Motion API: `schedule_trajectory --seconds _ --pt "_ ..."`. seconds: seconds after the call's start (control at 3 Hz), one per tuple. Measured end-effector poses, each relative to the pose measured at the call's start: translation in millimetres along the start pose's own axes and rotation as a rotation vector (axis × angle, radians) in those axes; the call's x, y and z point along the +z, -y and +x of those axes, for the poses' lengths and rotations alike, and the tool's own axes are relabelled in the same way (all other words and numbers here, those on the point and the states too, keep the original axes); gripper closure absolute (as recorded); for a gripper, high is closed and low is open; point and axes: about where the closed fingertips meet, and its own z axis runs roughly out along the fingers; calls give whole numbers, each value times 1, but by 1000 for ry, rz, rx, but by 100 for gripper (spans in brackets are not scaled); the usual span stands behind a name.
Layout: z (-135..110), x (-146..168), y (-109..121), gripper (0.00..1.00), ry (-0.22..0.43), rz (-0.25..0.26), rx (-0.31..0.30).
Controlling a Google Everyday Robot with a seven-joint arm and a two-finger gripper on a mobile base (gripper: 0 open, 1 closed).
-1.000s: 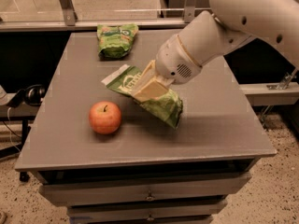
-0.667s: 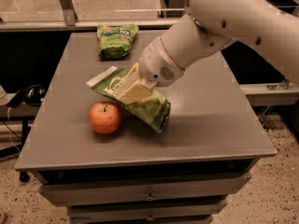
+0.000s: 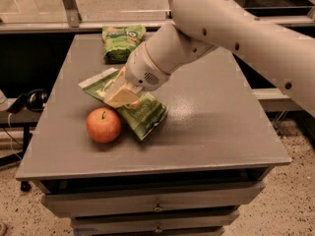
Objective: Move green jalapeno chip bag near apple
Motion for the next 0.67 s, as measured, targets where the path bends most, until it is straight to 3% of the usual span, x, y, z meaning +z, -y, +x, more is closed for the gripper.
schedule_trajectory --seconds 0.67 --pt "3 28 31 61 -18 19 -19"
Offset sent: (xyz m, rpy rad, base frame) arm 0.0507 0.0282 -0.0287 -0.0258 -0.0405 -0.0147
